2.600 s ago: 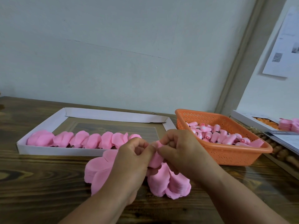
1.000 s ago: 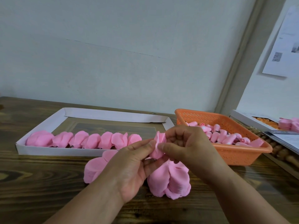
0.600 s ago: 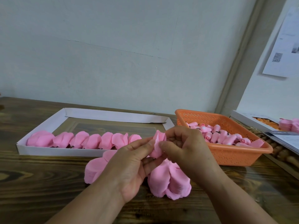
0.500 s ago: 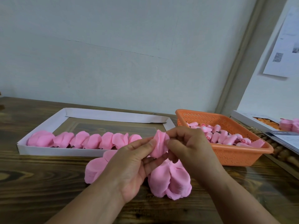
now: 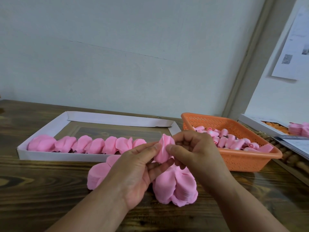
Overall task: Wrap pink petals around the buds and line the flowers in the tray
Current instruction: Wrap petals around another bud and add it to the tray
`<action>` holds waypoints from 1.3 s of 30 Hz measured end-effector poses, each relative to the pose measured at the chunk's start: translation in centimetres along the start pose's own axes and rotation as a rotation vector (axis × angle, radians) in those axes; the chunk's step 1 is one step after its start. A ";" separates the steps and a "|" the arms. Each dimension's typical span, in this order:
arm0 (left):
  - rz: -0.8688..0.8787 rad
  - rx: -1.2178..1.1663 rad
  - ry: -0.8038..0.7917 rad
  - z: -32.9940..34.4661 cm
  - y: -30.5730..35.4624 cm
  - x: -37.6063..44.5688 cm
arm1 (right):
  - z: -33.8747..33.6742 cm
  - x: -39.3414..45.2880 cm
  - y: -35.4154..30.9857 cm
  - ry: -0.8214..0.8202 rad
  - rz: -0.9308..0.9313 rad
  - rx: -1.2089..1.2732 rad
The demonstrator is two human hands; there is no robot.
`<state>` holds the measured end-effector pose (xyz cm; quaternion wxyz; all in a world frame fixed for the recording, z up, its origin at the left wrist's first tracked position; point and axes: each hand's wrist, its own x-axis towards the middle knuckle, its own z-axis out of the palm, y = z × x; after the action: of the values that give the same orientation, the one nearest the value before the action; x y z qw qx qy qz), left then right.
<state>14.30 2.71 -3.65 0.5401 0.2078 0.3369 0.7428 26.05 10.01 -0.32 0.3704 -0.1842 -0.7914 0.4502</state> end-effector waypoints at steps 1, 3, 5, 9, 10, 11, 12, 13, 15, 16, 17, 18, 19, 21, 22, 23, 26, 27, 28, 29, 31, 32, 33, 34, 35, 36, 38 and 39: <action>0.000 -0.003 -0.001 0.0 0.0 0.0 | 0.0 0.0 -0.1 -0.008 0.003 0.005; 0.001 0.001 -0.005 0.0 0.0 0.0 | 0.1 0.0 -0.1 -0.007 0.005 0.008; 0.000 0.012 -0.016 0.0 0.0 0.0 | 0.2 0.0 -0.1 0.010 0.004 -0.005; -0.007 0.020 -0.032 -0.1 0.0 -0.1 | 0.2 0.1 0.0 0.031 0.004 -0.027; -0.008 0.026 -0.037 -0.1 0.0 -0.1 | 0.2 0.1 -0.1 0.035 0.005 -0.029; -0.005 0.034 -0.043 -0.1 0.0 -0.1 | 0.2 0.1 -0.1 0.037 0.004 -0.027; -0.001 0.044 -0.049 -0.1 0.0 -0.1 | 0.2 0.1 -0.1 0.037 0.003 -0.023; 0.002 0.056 -0.053 -0.1 0.0 -0.1 | 0.1 0.1 -0.1 0.036 0.002 -0.019; 0.004 0.078 -0.059 -0.1 -0.1 0.0 | 0.1 0.1 -0.2 0.034 0.005 -0.009; 0.004 0.085 -0.057 -0.1 -0.2 0.0 | 0.1 0.0 -0.3 0.031 0.009 -0.008; 0.007 0.087 -0.052 -0.2 -0.2 0.0 | 0.2 0.0 -0.3 0.029 0.013 -0.014; 0.013 0.086 -0.046 -0.2 -0.3 0.0 | 0.2 0.0 -0.3 0.027 0.016 -0.021; 0.020 0.084 -0.039 -0.3 -0.3 0.0 | 0.2 0.1 -0.3 0.026 0.019 -0.025; 0.036 0.091 -0.024 -0.4 -0.3 0.1 | 0.2 0.1 -0.2 0.021 0.026 -0.029; 0.045 0.100 -0.017 -0.4 -0.3 0.1 | 0.1 0.1 -0.1 0.012 0.026 -0.029; 0.054 0.111 -0.012 -0.4 -0.3 0.1 | 0.1 0.0 -0.2 -0.006 0.026 -0.021; 0.073 0.132 -0.001 -0.4 -0.3 0.1 | 0.0 -0.2 -0.2 -0.062 0.034 0.035; 0.073 0.129 0.003 -0.4 -0.3 0.1 | 0.0 -0.2 -0.1 -0.064 0.036 0.034; 0.070 0.124 0.006 -0.4 -0.3 0.1 | 0.0 -0.1 0.0 -0.059 0.035 0.019; 0.065 0.118 0.007 -0.4 -0.3 0.1 | 0.0 -0.1 0.1 -0.050 0.034 0.001; 0.058 0.104 0.007 -0.4 -0.4 0.1 | 0.0 0.1 0.3 -0.026 0.032 -0.028; 0.055 0.100 0.004 -0.4 -0.4 0.1 | 0.0 0.1 0.3 -0.011 0.031 -0.035; 0.053 0.099 -0.001 -0.4 -0.3 0.0 | 0.0 0.1 0.3 0.002 0.030 -0.037; 0.053 0.097 -0.004 -0.3 -0.3 0.0 | 0.1 0.2 0.3 0.013 0.027 -0.035; 0.055 0.095 -0.006 -0.3 -0.3 0.0 | 0.1 0.2 0.3 0.023 0.024 -0.029; 0.057 0.091 -0.004 -0.3 -0.2 0.0 | 0.2 0.2 0.3 0.035 0.019 -0.021; 0.066 0.087 0.002 -0.3 -0.2 0.1 | 0.3 0.2 0.4 0.067 0.014 0.000; 0.070 0.086 0.006 -0.3 -0.2 0.2 | 0.4 0.1 0.5 0.082 0.011 0.008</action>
<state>14.17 2.82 -4.06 0.5032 0.2400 0.3627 0.7468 25.63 10.12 -0.81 0.4005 -0.2055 -0.7728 0.4474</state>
